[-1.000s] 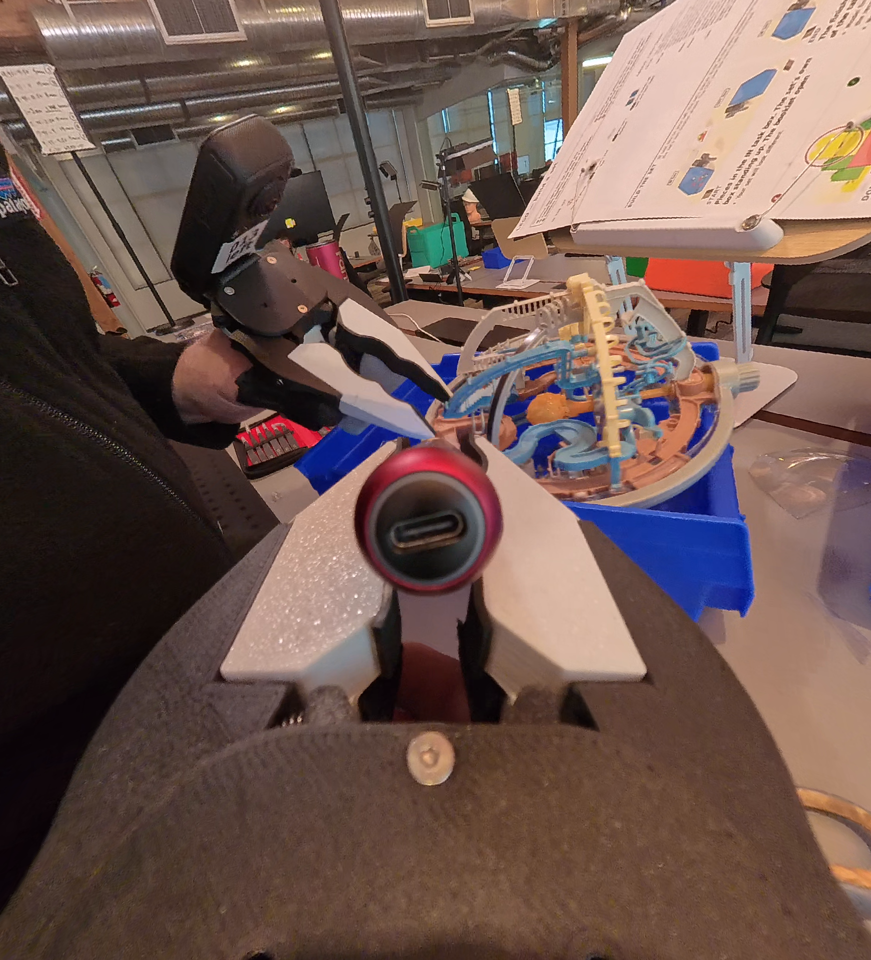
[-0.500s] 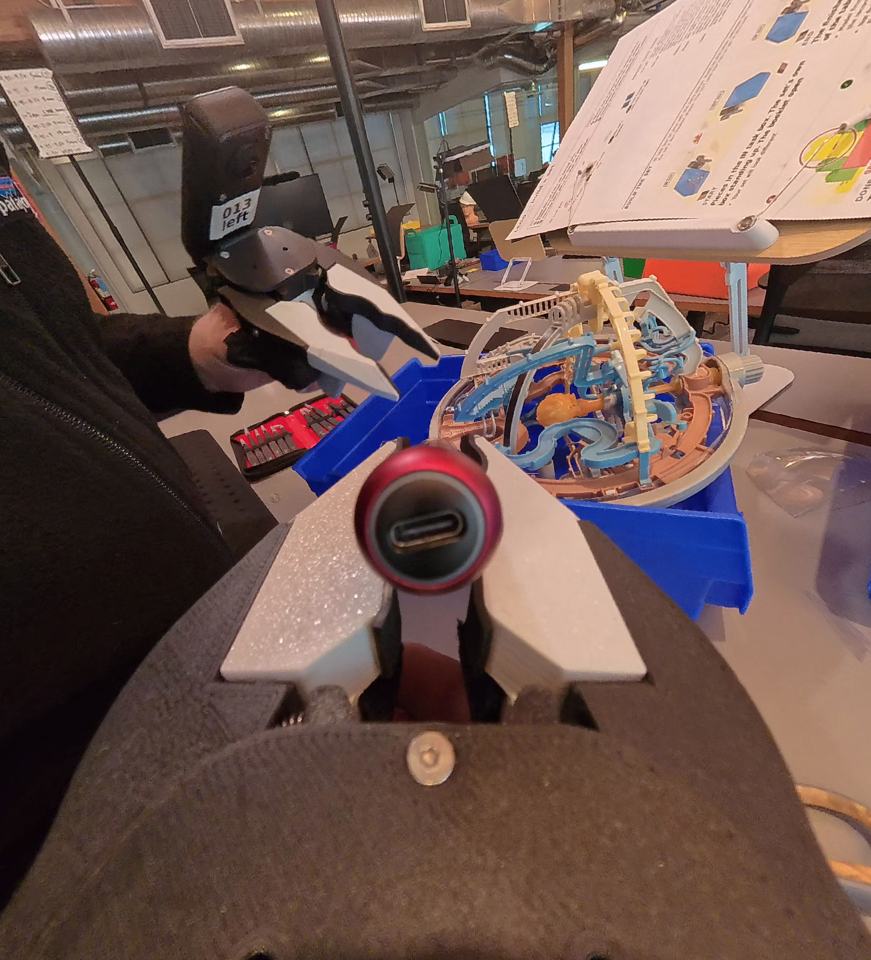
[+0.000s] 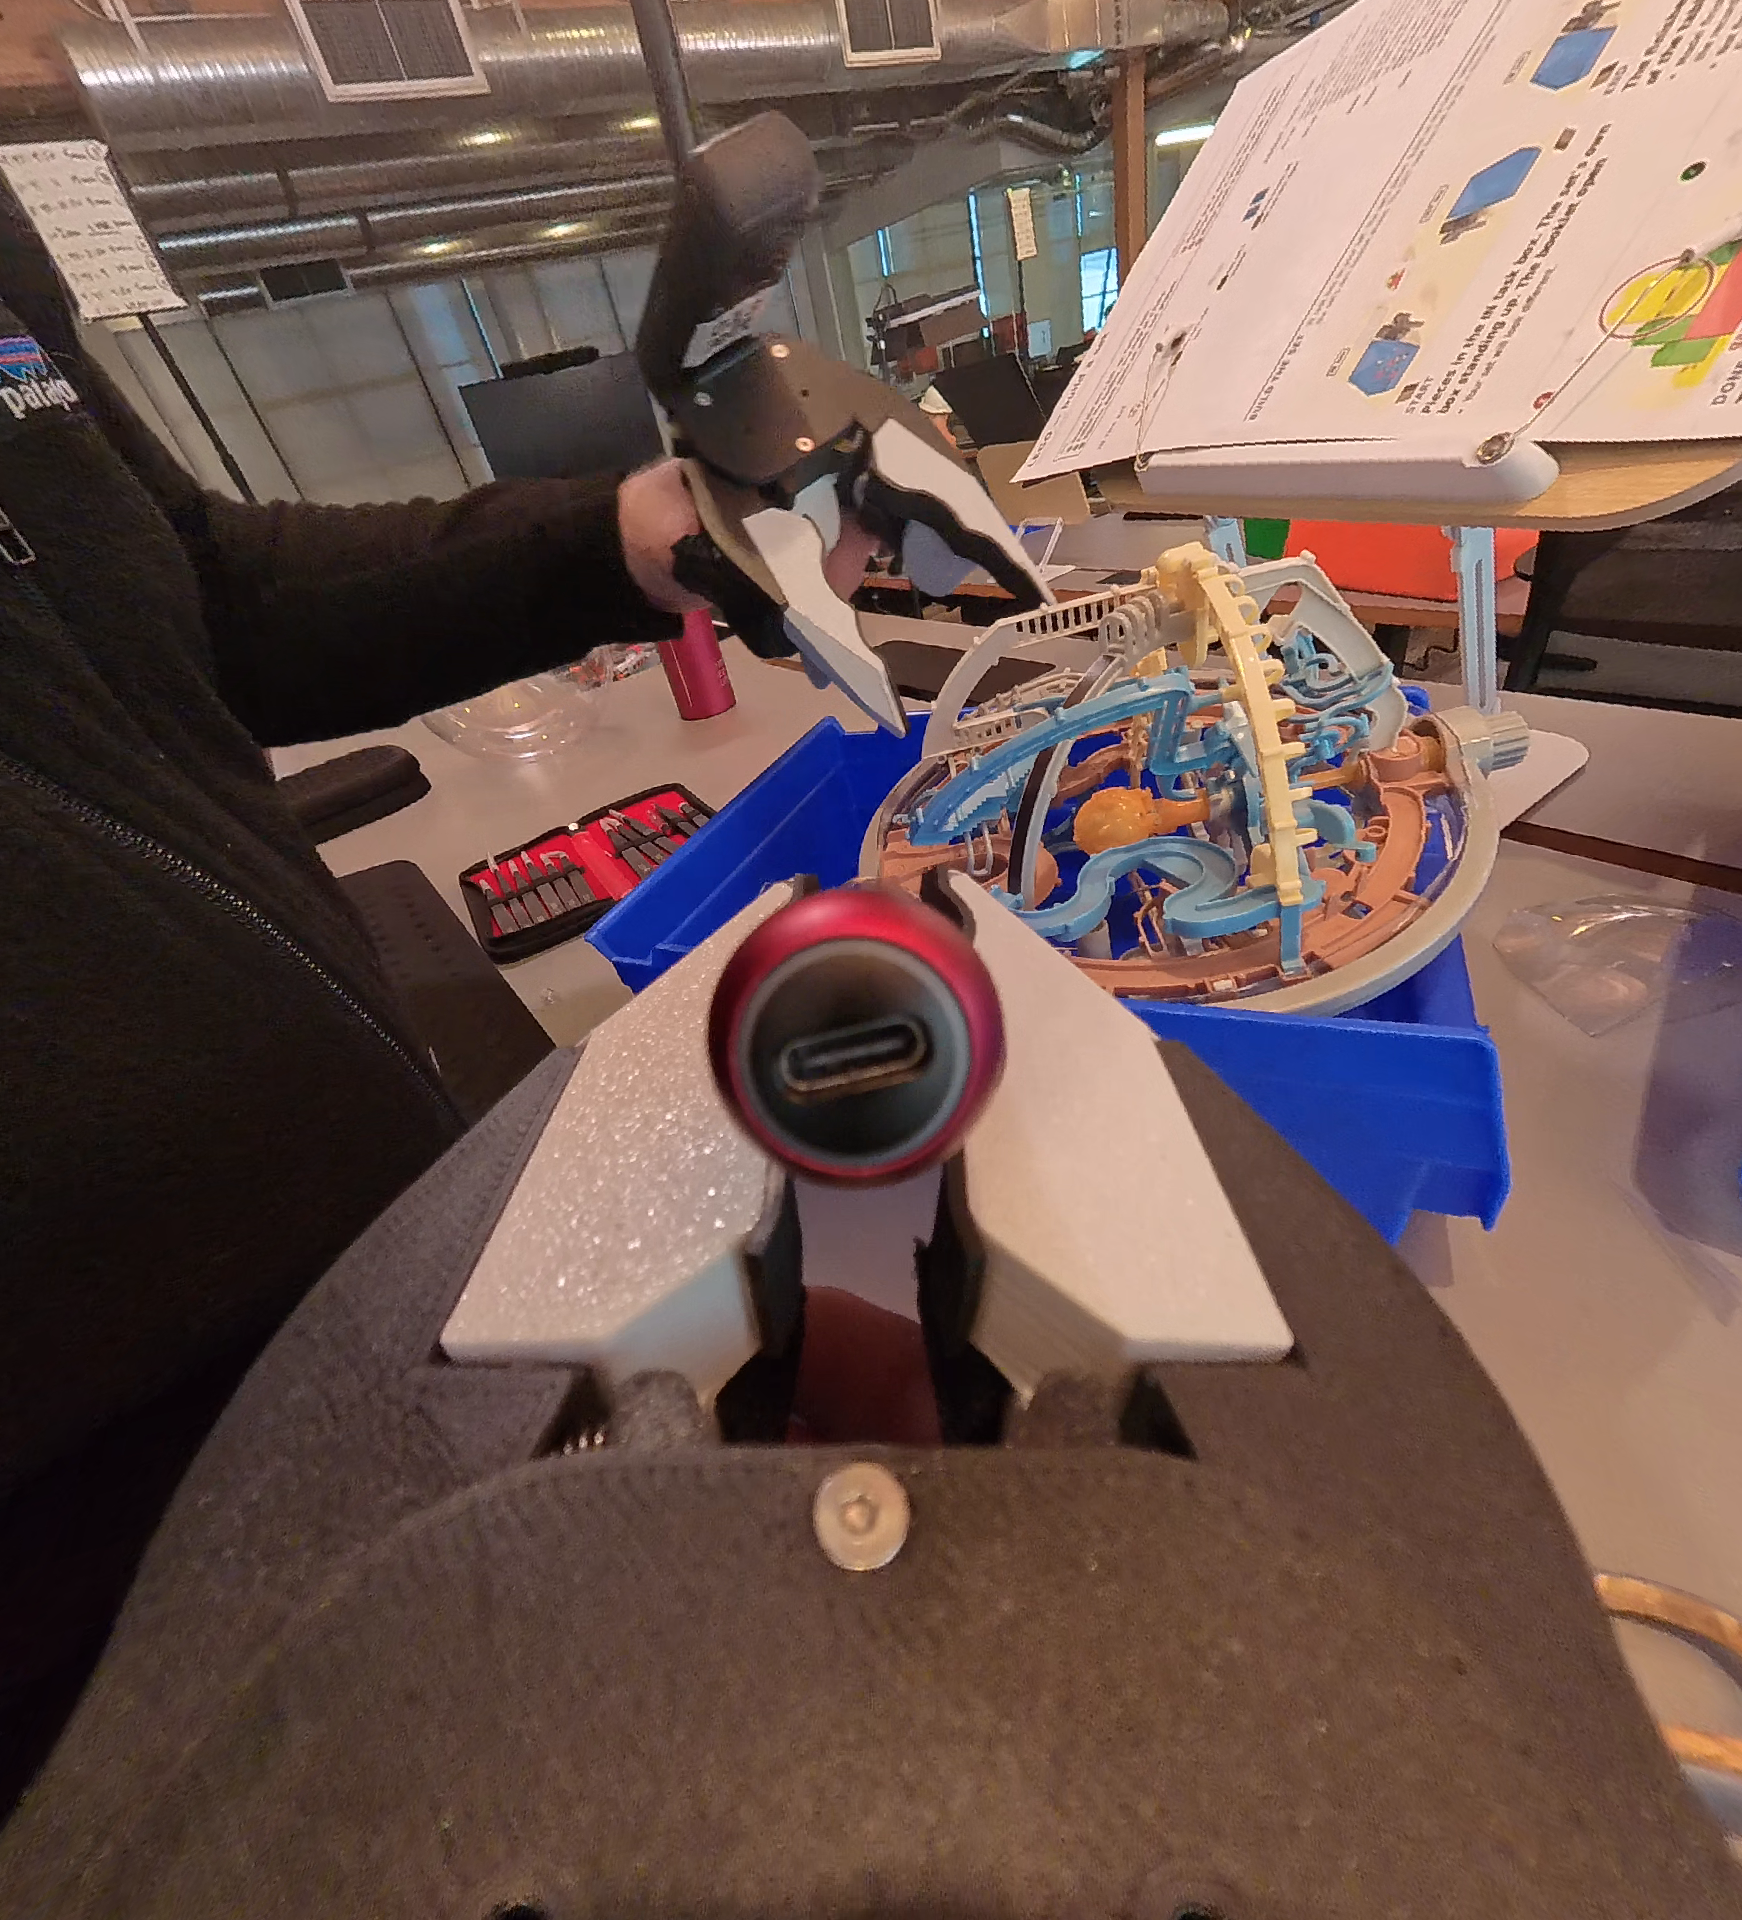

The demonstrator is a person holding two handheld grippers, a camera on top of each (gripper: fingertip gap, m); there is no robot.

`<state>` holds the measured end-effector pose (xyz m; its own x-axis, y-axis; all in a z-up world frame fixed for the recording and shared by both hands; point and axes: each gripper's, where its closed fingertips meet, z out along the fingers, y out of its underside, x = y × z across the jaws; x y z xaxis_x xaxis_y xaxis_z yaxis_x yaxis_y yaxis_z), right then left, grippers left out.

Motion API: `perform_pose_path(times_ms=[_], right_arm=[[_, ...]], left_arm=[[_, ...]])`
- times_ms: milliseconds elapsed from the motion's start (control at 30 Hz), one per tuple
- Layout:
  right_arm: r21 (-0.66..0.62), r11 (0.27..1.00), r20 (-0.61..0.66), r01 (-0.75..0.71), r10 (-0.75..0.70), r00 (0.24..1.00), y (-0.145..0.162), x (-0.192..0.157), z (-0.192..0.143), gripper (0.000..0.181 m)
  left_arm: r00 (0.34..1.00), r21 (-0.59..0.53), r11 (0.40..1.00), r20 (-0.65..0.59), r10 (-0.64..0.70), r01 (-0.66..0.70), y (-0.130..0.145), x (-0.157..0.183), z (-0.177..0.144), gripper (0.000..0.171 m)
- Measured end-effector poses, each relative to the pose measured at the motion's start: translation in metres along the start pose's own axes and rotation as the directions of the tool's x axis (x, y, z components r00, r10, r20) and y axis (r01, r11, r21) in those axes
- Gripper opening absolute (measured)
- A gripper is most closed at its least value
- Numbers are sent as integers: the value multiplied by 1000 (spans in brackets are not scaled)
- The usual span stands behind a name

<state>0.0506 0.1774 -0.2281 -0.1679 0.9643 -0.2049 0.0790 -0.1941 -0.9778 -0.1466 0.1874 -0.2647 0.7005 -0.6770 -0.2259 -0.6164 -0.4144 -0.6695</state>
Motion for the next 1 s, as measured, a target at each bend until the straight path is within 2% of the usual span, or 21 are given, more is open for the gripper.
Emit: perform_pose_path(times_ms=[67, 167, 300, 433, 667, 800, 1000], right_arm=[[3, 1000, -4, -2, 2, 1000, 0, 0, -1, 21], [1, 1000, -10, -4, 4, 1000, 2, 1, -1, 21], [0, 1000, -16, -9, 9, 1000, 4, 3, -2, 21], [0, 1000, -14, -8, 9, 1000, 4, 3, -2, 21], [4, 1000, -14, -6, 6, 1000, 3, 4, -3, 20], [4, 1000, -14, -5, 5, 1000, 4, 2, -4, 20], [8, 1000, -18, -6, 6, 1000, 5, 1, -5, 20]], left_arm=[[996, -17, 1000, -86, -10, 9, 5, 0, 9, 91], [987, -33, 999, -158, -22, 17, 9, 3, 20, 87], [989, -41, 999, -143, -35, 29, 9, 5, 27, 88], [994, -44, 997, -93, -61, 57, 9, 8, 27, 88], [980, -86, 977, 53, -192, 197, 7, 21, 27, 88], [941, -90, 947, 175, -291, 309, 4, 31, 29, 87], [862, -46, 914, 353, -363, 404, 4, 47, 26, 86]])
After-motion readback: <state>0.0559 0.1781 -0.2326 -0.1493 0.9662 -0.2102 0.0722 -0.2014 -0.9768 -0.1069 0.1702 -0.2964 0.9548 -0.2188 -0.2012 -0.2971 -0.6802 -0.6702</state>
